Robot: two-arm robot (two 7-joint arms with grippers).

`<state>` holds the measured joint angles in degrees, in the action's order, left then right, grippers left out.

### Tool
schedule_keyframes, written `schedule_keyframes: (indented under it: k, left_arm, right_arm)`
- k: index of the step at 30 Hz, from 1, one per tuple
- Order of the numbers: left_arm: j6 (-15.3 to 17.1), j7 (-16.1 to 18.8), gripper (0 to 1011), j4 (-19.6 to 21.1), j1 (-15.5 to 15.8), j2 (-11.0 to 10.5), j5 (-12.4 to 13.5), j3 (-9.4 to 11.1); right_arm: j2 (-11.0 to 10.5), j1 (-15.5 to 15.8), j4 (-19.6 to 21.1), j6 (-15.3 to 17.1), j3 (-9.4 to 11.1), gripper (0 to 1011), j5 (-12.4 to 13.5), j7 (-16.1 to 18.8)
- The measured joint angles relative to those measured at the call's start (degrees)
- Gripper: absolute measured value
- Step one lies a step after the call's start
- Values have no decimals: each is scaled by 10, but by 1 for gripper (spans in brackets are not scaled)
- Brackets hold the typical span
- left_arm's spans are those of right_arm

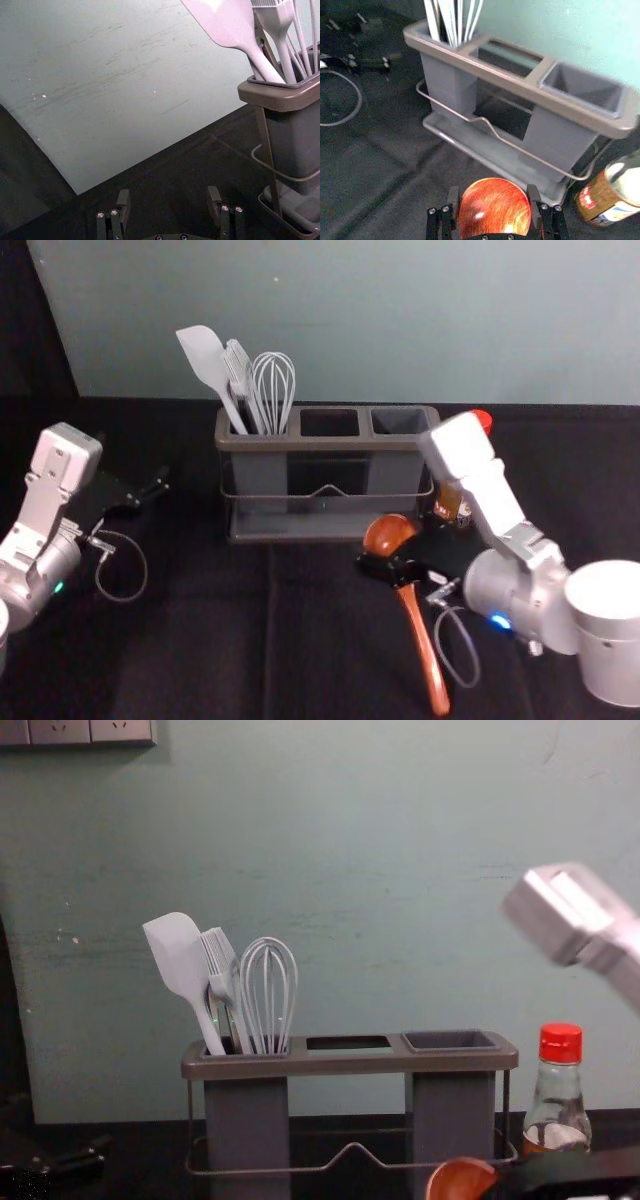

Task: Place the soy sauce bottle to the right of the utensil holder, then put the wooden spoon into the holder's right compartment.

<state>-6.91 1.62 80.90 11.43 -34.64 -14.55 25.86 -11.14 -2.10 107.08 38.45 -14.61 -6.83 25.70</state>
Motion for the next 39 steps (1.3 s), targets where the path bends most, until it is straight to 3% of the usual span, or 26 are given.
schedule_keyframes:
  k: [8, 19, 29, 35, 39]
  left_arm:
    - [0, 0, 1005, 0, 0, 0, 0, 0]
    - [0, 0, 1005, 0, 0, 0, 0, 0]
    - [0, 0, 1005, 0, 0, 0, 0, 0]
    - [0, 0, 1005, 0, 0, 0, 0, 0]
    - [0, 0, 1005, 0, 0, 0, 0, 0]
  right_arm:
    - [-31, 34, 50, -47, 27, 836, 18, -1]
    - [-54, 64, 92, -130, 61, 837, 42, -26]
    - [-69, 64, 108, -169, 63, 836, 50, -42]
    - [-75, 48, 105, -197, 58, 837, 54, -52]
    - [-76, 40, 96, -248, 56, 836, 64, -58]
